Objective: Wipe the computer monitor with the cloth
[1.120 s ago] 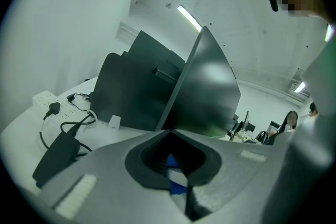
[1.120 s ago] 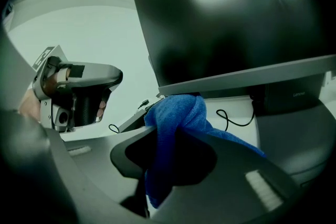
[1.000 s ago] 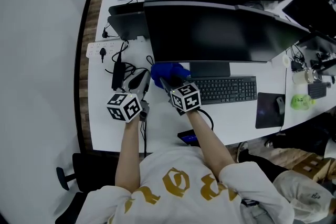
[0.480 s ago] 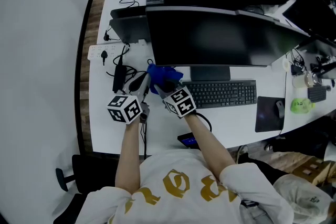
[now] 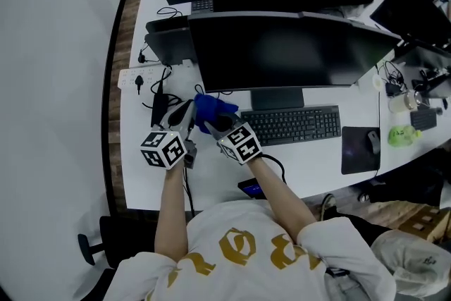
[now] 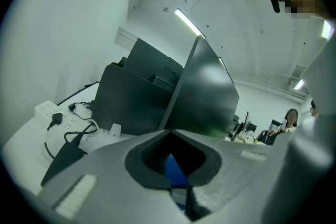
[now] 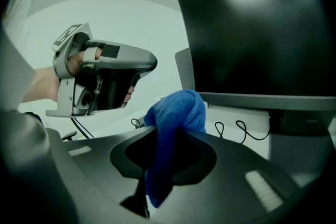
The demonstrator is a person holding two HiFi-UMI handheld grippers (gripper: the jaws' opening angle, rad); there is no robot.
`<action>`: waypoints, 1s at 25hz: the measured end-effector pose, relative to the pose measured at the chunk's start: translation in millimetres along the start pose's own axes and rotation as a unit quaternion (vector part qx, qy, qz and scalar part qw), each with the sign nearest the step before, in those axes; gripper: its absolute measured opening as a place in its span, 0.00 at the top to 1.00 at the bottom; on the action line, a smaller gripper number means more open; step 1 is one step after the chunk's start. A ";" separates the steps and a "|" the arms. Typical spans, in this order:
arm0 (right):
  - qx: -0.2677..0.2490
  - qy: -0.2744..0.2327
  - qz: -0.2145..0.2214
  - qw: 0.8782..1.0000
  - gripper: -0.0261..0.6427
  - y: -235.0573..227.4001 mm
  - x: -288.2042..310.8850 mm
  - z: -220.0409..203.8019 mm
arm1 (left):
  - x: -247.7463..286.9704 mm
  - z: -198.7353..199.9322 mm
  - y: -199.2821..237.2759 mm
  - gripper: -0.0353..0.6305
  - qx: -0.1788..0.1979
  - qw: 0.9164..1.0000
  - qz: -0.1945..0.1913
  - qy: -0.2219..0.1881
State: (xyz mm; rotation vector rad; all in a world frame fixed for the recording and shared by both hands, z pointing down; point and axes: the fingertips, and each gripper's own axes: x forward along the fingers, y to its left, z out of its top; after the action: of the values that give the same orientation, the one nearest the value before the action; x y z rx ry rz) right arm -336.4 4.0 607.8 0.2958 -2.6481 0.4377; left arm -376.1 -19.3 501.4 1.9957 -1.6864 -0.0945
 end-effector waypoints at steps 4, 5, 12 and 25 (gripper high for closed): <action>0.012 -0.015 -0.017 1.000 0.82 -2.2 -20.3 8.0 | -4.5 7.5 -11.9 0.95 0.008 1.000 -0.006 -0.007; 0.016 -0.021 -0.022 0.999 0.82 -3.1 -26.2 10.8 | -5.8 9.7 -15.3 0.95 0.012 1.000 -0.008 -0.008; 0.034 -0.062 -0.060 0.996 0.82 -6.0 -73.8 32.6 | -13.3 24.3 -44.4 0.95 0.038 0.999 -0.024 -0.022; 0.053 -0.192 -0.170 0.965 0.82 -34.1 -188.0 89.2 | 0.8 41.0 -102.1 0.95 0.070 0.995 -0.058 -0.044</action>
State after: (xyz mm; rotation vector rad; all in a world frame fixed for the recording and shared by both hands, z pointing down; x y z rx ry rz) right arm -195.8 -33.5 455.3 0.9381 -2.8618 0.4432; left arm -299.5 -25.0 422.7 2.2232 -1.6717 -0.1076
